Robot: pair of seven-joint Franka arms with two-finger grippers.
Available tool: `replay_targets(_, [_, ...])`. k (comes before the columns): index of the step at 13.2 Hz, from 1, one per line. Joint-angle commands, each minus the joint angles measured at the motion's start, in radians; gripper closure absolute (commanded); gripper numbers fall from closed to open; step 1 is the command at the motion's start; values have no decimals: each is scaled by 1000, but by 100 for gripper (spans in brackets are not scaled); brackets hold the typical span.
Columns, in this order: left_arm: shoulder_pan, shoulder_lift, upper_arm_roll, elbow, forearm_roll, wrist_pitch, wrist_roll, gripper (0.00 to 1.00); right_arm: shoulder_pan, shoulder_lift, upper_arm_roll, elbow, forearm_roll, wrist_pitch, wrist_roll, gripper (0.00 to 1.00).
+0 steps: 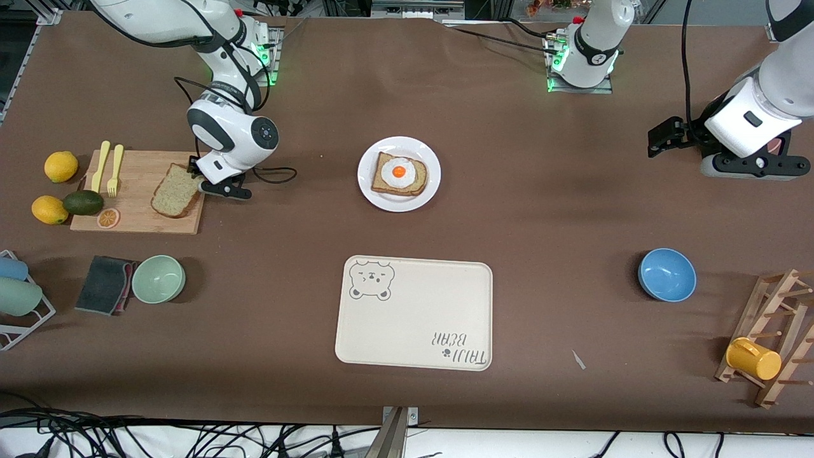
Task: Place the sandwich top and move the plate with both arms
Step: 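Lower the right gripper and grasp the bread slice by its crust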
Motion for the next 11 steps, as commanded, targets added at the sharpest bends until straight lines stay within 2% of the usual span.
replay_targets(1, [-2, 10, -1, 28, -2, -23, 1, 0, -6, 6, -4, 7, -26, -11, 21, 38])
replay_targets(3, [-2, 10, -1, 28, -2, -23, 1, 0, -6, 3, -12, 5, -26, -11, 21, 40])
replay_targets(5, [-2, 10, -1, 28, -2, -23, 1, 0, -6, 5, -14, 5, -26, -7, 21, 47])
replay_targets(6, [-2, 10, -1, 28, -2, -23, 1, 0, -6, 5, -15, 5, -26, -4, 21, 54])
replay_targets(7, [-2, 10, -3, 28, -2, -23, 1, 0, -6, 5, -15, 5, -24, -4, 21, 65])
replay_targets(8, [-2, 10, -1, 28, -2, -23, 1, 0, -6, 3, -15, 5, -24, -4, 21, 88])
replay_targets(9, [-2, 10, -1, 28, -2, -23, 1, 0, -6, 2, -14, 7, -18, -4, 23, 96])
replay_targets(11, [-2, 10, -1, 28, -2, -23, 1, 0, -3, -9, -11, 10, -10, -2, 21, 100])
